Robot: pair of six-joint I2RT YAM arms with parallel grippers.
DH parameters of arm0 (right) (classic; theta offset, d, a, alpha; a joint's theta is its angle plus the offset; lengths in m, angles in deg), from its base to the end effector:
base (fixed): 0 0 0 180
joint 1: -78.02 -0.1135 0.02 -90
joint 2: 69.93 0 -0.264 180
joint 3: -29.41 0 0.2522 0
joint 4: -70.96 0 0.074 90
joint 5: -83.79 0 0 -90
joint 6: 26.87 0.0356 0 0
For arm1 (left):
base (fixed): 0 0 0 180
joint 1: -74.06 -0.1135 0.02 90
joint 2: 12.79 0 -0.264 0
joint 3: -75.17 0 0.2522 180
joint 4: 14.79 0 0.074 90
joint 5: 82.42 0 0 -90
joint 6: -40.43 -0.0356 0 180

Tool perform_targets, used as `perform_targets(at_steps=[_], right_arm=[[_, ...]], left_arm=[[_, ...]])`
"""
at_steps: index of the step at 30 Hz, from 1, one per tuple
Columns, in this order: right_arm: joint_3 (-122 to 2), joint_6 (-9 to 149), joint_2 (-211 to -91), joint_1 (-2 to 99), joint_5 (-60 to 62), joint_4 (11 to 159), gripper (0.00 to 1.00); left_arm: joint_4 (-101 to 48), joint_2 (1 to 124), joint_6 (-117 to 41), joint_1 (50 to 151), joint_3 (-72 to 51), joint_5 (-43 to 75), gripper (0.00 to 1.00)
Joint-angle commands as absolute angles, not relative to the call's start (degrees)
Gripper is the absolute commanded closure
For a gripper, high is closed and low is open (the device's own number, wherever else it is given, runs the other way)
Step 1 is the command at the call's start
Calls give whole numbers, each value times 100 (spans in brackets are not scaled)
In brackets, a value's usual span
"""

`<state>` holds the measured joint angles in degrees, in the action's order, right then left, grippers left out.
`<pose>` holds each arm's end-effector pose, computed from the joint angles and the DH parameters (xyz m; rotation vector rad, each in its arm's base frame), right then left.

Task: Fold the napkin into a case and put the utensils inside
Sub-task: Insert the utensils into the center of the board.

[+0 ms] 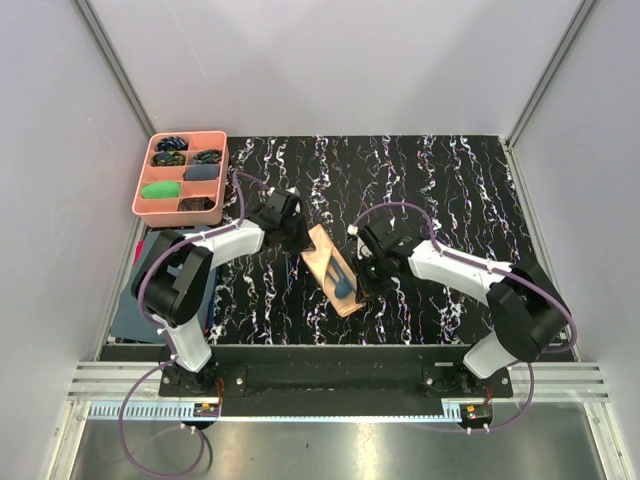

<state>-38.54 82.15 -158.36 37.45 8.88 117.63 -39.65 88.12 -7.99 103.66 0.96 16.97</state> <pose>0.2151 0.1964 0.1893 -0.6102 2.7969 0.6163 0.3129 -0.1844 0.1739 -0.1973 2.5939 -0.7013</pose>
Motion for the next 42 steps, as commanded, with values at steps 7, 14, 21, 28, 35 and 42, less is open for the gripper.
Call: perform_targets(at_steps=[7, 14, 21, 28, 35, 42], right_arm=[[-4472, 7842, -16353, 3891, 741, 11285, 100], [-4666, 7684, -16661, 3962, 680, 11153, 100], [-4877, 7587, -16828, 3988, 627, 11074, 99], [-4948, 7596, -16917, 4006, 723, 11083, 80], [-4825, 7990, -16293, 4023, 873, 11135, 48], [-4720, 8211, -15581, 4023, 733, 11513, 41]], left_arm=[[-3822, 8925, -870, 10543, 24, 1628, 98], [-3857, 8943, -879, 10587, 41, 1620, 98], [-3857, 8961, -870, 10640, 68, 1593, 98], [-3963, 8821, -896, 10658, 15, 1532, 96], [-4718, 7591, -1194, 10640, 120, 417, 53], [-6096, 8151, -1511, 10631, -336, -664, 62]])
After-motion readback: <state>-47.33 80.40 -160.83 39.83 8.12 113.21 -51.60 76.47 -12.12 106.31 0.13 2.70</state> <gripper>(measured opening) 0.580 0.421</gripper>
